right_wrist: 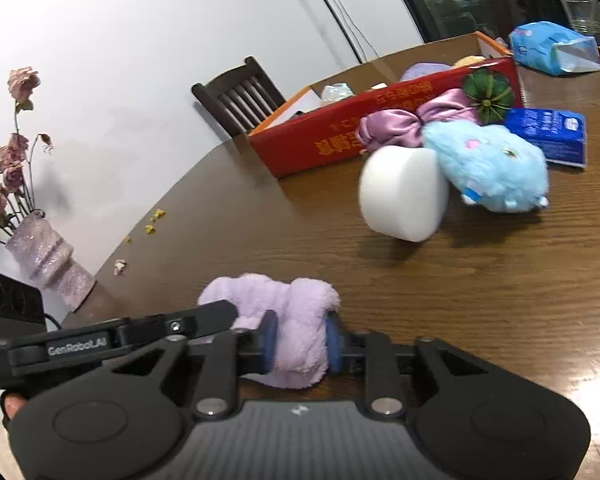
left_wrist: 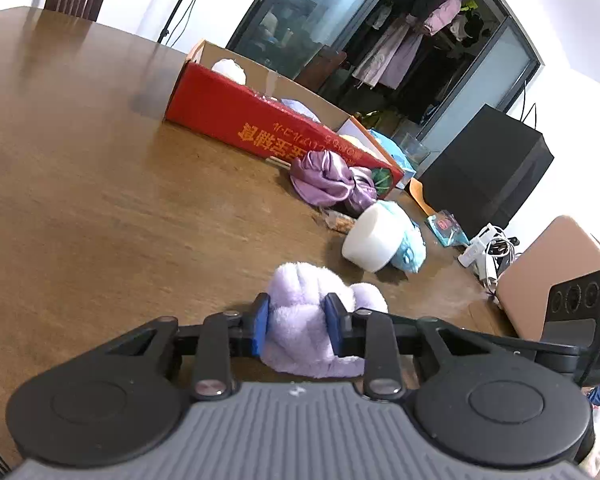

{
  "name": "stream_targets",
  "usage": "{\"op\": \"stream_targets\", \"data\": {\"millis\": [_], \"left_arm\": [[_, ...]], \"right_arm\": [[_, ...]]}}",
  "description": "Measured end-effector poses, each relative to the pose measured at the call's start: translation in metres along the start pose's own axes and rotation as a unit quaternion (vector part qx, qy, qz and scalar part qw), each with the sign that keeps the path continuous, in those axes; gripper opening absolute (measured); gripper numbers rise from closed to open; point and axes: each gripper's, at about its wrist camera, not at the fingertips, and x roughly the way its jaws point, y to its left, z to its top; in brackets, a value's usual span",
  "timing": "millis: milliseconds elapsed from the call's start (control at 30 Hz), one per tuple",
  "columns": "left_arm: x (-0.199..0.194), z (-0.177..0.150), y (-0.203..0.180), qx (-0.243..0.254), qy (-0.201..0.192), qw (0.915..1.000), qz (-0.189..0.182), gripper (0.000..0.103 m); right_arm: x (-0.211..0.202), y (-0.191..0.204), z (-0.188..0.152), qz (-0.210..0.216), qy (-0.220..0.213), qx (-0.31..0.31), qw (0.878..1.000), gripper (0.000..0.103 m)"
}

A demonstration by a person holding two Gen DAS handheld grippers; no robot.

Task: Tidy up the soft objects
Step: 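Lower the lavender towel into the cardboard box and open both grippers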

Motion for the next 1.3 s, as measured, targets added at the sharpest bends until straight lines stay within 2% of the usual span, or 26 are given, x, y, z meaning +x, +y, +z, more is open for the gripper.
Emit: {"op": "stream_targets", "data": {"millis": [100,200,233,300,333,400,500,567,667,733,833,900,967,1033,1100,1133,1300], "left_arm": [[0.005,0.035,-0.006,0.028,-0.021,0.9992,-0.020,0.028],[0.015,0.103,-0.015,0.062,-0.066,0.9948,-0.047,0.028],[0.026,0.130,-0.017,0.078,-0.074,0.9932,-0.046,0.028],[0.060,0.179,-0.013,0.094,-0.055,0.9939,-0.020,0.028],[0.084,0.206,-0.005,0.085,-0.028,0.9960,-0.007,0.028],[0.126,0.246,0.009,0.077,0.006,0.9965,0.030,0.027],[0.178,0.281,0.029,0.097,0.041,0.9912,0.081,0.028],[0.204,0.289,0.041,0.106,0.050,0.9850,0.126,0.028],[0.224,0.281,0.045,0.161,0.054,0.9689,0.180,0.026],[0.229,0.275,0.043,0.199,0.059,0.9614,0.180,0.025],[0.232,0.271,0.037,0.220,0.076,0.9546,0.186,0.025],[0.233,0.271,0.038,0.219,0.080,0.9544,0.186,0.026],[0.231,0.274,0.038,0.210,0.079,0.9576,0.181,0.029],[0.221,0.276,0.039,0.197,0.069,0.9621,0.175,0.041],[0.208,0.281,0.037,0.181,0.063,0.9672,0.167,0.059],[0.202,0.284,0.035,0.173,0.059,0.9688,0.167,0.060],[0.162,0.292,0.016,0.174,0.034,0.9691,0.171,0.060]], "right_arm": [[0.000,0.000,0.020,0.007,-0.012,-0.005,1.000,0.017],[-0.002,0.007,0.070,0.016,-0.053,-0.033,0.998,0.017],[-0.001,0.010,0.096,0.017,-0.066,-0.049,0.996,0.017],[0.013,0.016,0.148,0.011,-0.075,-0.081,0.994,0.017],[0.027,0.017,0.175,0.000,-0.070,-0.092,0.993,0.017],[0.071,0.012,0.228,-0.023,-0.038,-0.091,0.995,0.017],[0.148,-0.007,0.283,-0.051,0.024,-0.063,0.996,0.017],[0.185,-0.019,0.299,-0.065,0.042,-0.042,0.996,0.017],[0.227,-0.022,0.306,-0.084,0.066,-0.049,0.993,0.017],[0.247,-0.025,0.303,-0.100,0.085,-0.057,0.990,0.017],[0.265,-0.037,0.295,-0.103,0.124,-0.045,0.986,0.019],[0.267,-0.044,0.299,-0.086,0.134,-0.021,0.987,0.020],[0.265,-0.044,0.299,-0.082,0.130,-0.029,0.988,0.020],[0.259,-0.041,0.299,-0.087,0.121,-0.037,0.988,0.024],[0.244,-0.035,0.299,-0.096,0.105,-0.052,0.988,0.029],[0.233,-0.033,0.299,-0.096,0.098,-0.057,0.989,0.035],[0.168,-0.028,0.316,-0.102,0.059,-0.073,0.990,0.041]]}}
